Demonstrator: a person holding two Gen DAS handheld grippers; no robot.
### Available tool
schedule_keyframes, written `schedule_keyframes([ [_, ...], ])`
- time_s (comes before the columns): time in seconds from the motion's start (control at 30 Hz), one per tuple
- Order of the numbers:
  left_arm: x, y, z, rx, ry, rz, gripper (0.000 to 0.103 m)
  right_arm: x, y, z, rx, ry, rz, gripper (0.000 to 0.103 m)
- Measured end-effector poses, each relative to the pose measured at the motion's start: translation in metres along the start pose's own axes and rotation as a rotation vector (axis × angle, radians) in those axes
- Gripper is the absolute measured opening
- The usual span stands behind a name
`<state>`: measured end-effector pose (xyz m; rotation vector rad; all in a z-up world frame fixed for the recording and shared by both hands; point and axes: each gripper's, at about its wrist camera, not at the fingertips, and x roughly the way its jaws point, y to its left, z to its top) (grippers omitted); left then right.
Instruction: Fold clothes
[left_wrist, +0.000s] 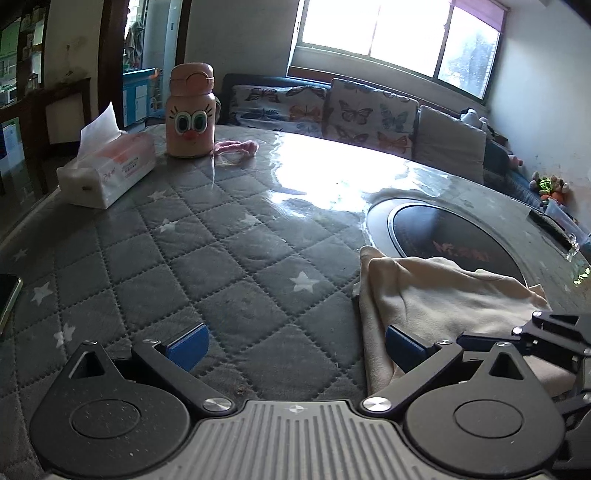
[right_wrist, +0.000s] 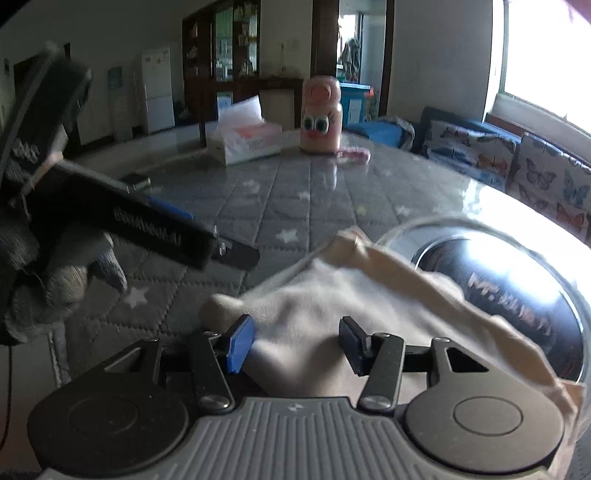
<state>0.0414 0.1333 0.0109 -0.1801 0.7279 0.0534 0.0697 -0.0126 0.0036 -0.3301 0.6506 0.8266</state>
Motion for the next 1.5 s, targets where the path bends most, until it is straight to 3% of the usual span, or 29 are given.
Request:
schedule_keyframes([
  [0.4,0.001,-0.006,0.0,0.027,0.016,0.071,0.103,-0.021,0.034,-0.001,-0.145,-0.03,0.034,0.054],
  [0.8,-0.001,-0.012,0.002,0.044,0.014,0.088,0.103,-0.008,0.049,-0.006,-0.23,0.007,-0.012,0.051],
  [1.07,-0.001,-0.018,0.004,0.052,0.015,0.08,0.103,-0.003,0.05,-0.005,-0.239,0.0,-0.036,0.034],
  [1.5,0.0,-0.03,0.008,0.086,0.017,0.119,0.103,-0.004,0.042,-0.004,-0.196,-0.018,-0.022,0.025],
])
